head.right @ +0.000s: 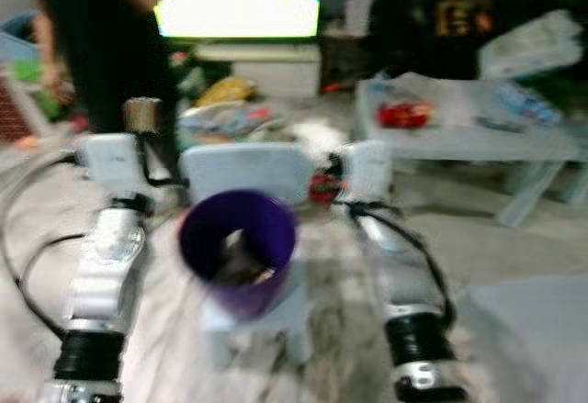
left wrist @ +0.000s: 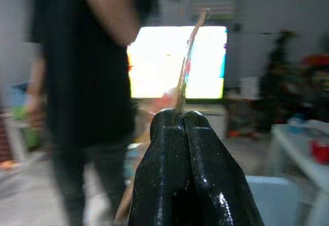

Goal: Picking trash to rubbish bin

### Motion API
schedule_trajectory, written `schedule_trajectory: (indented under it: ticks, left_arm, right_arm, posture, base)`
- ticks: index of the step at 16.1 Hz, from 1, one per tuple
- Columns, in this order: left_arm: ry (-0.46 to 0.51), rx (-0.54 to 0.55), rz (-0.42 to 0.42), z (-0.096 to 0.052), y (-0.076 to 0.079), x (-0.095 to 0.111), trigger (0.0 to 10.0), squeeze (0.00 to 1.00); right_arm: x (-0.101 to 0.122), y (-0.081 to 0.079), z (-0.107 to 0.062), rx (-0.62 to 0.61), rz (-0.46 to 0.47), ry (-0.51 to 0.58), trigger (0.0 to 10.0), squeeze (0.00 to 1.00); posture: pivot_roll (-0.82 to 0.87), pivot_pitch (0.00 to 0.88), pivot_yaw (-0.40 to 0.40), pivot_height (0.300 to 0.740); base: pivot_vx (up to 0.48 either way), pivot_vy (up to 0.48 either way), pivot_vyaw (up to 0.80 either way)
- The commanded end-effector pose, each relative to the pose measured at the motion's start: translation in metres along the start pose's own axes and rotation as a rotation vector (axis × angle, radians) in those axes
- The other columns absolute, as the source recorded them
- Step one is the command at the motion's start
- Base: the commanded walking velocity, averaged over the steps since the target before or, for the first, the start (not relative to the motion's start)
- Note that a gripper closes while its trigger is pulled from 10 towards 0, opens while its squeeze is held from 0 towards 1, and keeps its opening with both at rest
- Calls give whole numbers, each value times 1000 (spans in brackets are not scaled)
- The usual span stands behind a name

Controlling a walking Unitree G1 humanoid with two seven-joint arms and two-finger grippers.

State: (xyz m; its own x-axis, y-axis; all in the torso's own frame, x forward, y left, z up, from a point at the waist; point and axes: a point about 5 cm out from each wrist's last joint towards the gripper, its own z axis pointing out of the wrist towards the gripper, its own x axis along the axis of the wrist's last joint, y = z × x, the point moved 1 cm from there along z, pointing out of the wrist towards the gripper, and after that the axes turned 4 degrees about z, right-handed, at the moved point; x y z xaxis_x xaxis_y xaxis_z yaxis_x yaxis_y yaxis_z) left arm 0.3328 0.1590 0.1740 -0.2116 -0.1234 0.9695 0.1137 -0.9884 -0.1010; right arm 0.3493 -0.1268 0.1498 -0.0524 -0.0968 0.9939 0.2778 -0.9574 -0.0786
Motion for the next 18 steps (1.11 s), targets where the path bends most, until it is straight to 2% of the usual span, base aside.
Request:
schedule_trajectory:
  ticks: [1, 7, 13, 18]
  left_arm:
    - [8, 22, 16, 1, -10, 2, 0, 0]
    - [-11, 22, 5, 0, -9, -3, 0, 0]
    - [-57, 59, -19, 0, -14, -11, 0, 0]
    - [-64, 91, -11, 0, -22, -12, 0, 0]
  right_arm:
    - [9, -12, 4, 32, 6, 35, 0, 0]
    - [10, -9, 2, 21, -1, 37, 0, 0]
    - [10, -14, 1, 46, -22, 38, 0, 0]
    - [9, -15, 1, 53, -24, 37, 0, 0]
  posture:
    - [46, 0, -38, 740]
    - [40, 0, -37, 740]
    - [40, 0, -34, 740]
    - [45, 0, -35, 740]
  base:
    - [0, 0, 0]
    - [0, 0, 0]
    - [0, 0, 0]
    - [56, 0, 705]
